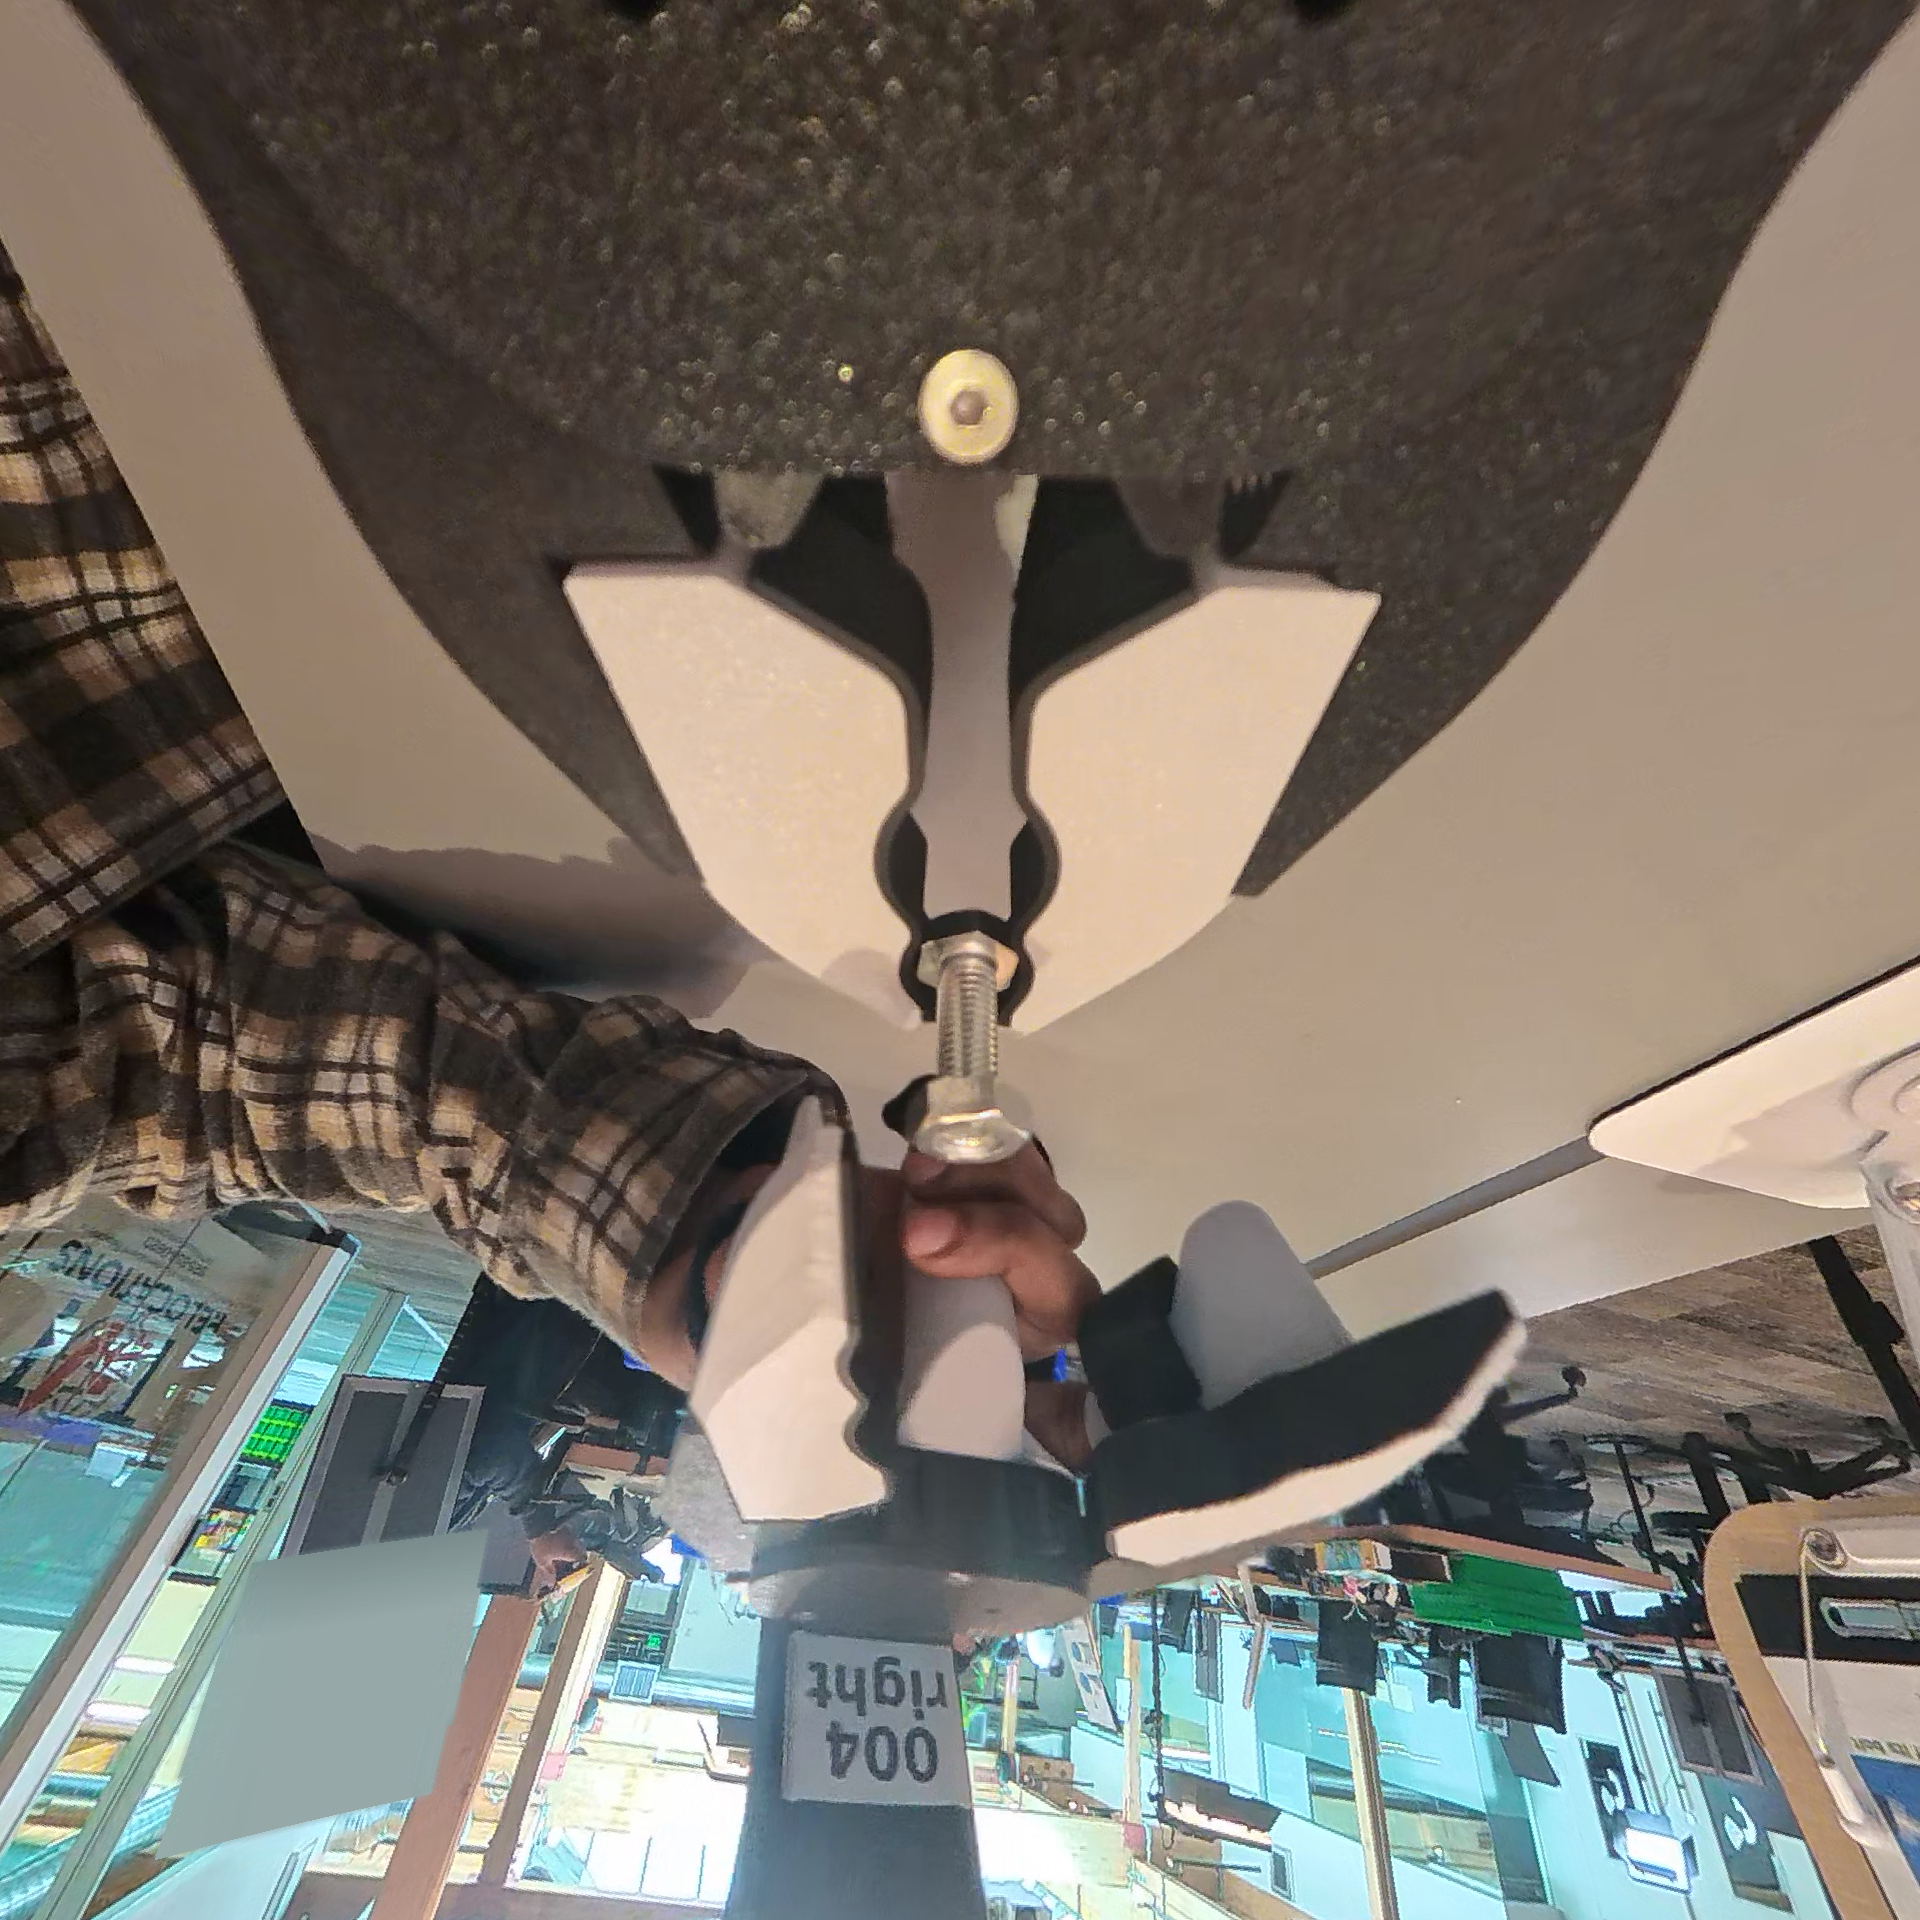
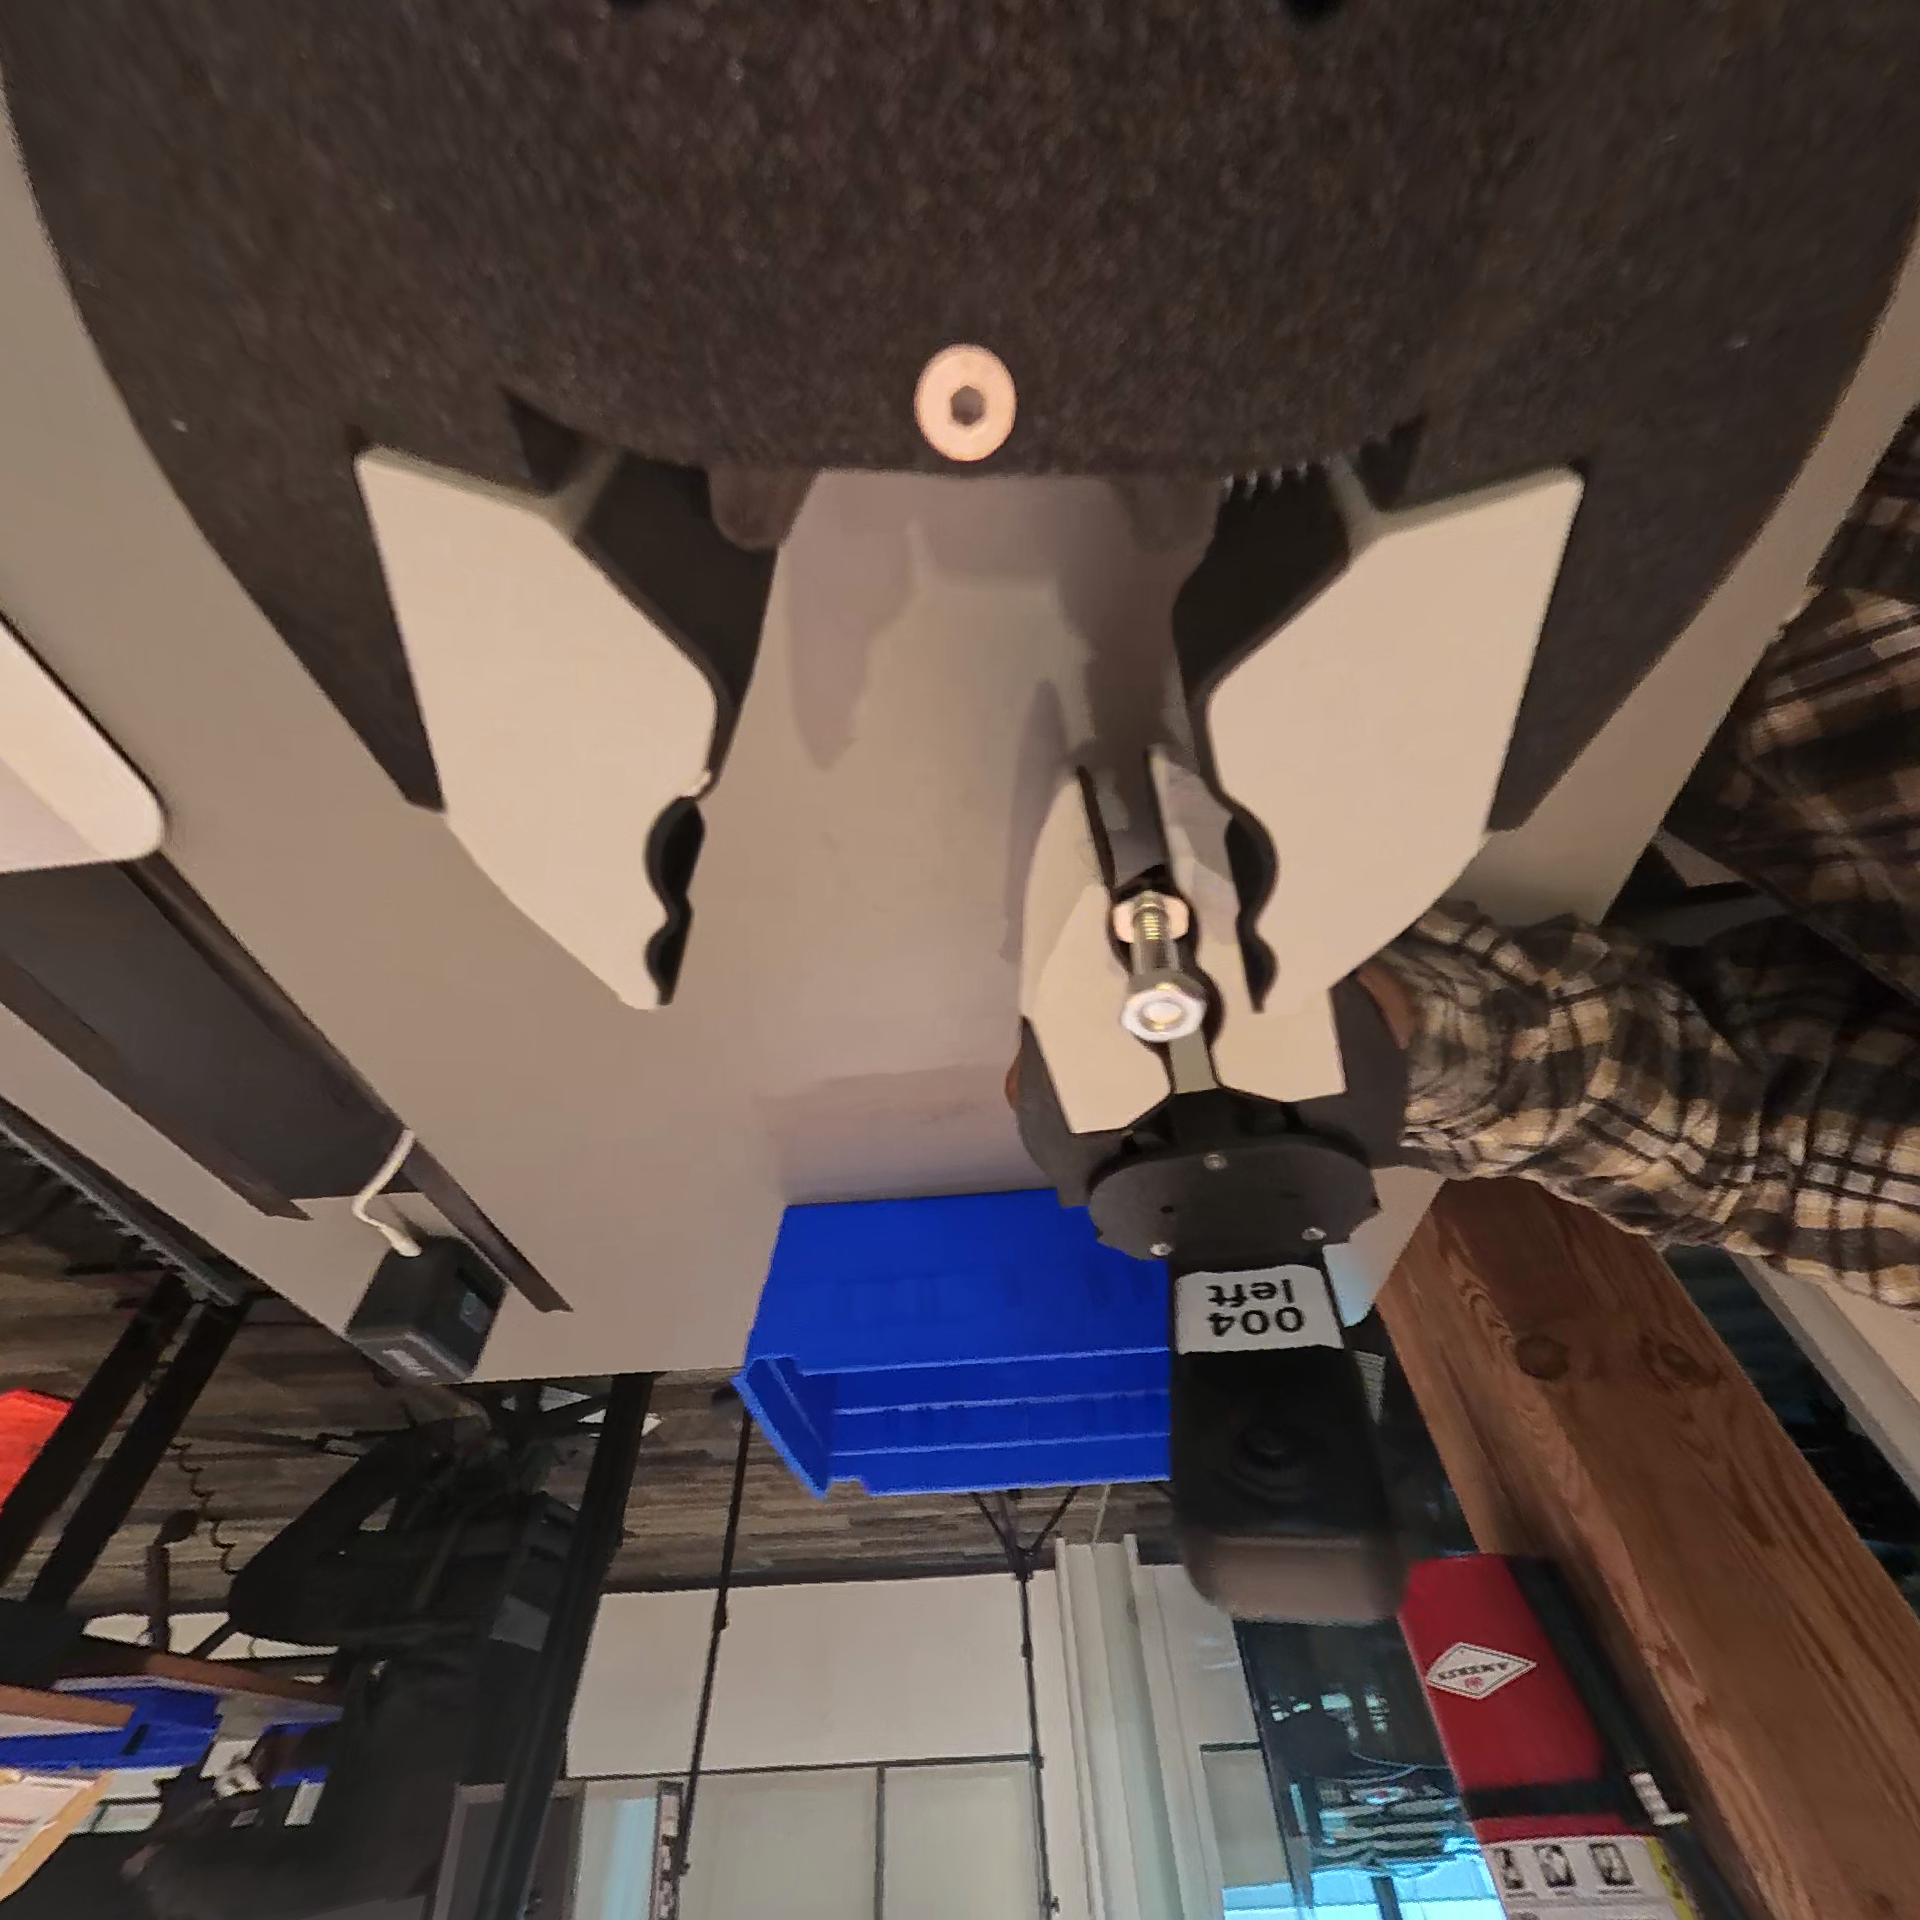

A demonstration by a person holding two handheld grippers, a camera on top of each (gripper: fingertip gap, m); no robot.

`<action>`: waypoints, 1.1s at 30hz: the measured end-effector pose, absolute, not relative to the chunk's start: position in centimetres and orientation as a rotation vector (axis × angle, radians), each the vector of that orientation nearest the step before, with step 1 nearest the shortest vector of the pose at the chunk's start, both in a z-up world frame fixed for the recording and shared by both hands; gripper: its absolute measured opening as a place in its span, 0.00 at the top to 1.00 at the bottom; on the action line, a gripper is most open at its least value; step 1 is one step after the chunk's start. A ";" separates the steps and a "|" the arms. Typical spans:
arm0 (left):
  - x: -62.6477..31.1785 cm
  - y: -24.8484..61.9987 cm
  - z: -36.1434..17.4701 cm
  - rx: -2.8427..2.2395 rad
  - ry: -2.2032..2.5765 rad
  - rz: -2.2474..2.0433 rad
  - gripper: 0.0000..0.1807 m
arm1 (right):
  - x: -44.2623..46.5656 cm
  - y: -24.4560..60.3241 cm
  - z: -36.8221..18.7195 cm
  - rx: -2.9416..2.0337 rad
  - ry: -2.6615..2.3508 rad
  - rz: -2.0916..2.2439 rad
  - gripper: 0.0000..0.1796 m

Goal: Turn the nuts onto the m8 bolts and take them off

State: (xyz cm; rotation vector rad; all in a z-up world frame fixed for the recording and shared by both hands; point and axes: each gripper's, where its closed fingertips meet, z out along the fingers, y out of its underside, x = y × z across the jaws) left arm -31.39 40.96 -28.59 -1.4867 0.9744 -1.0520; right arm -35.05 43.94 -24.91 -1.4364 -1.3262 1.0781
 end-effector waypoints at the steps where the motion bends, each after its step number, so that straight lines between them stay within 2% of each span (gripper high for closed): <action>1: -31.5 41.1 -28.6 -1.491 0.973 -1.042 0.94 | -35.2 43.4 -24.9 -1.427 -1.344 1.101 0.49; 9: -31.7 41.2 -28.4 -1.485 0.961 -1.031 0.94 | -35.7 40.7 -24.5 -1.365 -1.449 1.241 0.79; 12: -31.6 41.2 -28.4 -1.484 0.963 -1.030 0.94 | -36.0 40.1 -24.8 -1.362 -1.479 1.268 0.83; 14: -31.6 41.1 -28.3 -1.482 0.963 -1.029 0.94 | -36.1 40.2 -24.9 -1.366 -1.474 1.269 0.82; 23: -31.6 41.1 -28.3 -1.480 0.964 -1.031 0.94 | -35.1 42.3 -24.4 -1.404 -1.363 1.247 0.67; 33: -31.6 41.0 -28.3 -1.477 0.967 -1.030 0.94 | -34.7 43.2 -24.5 -1.420 -1.336 1.187 0.63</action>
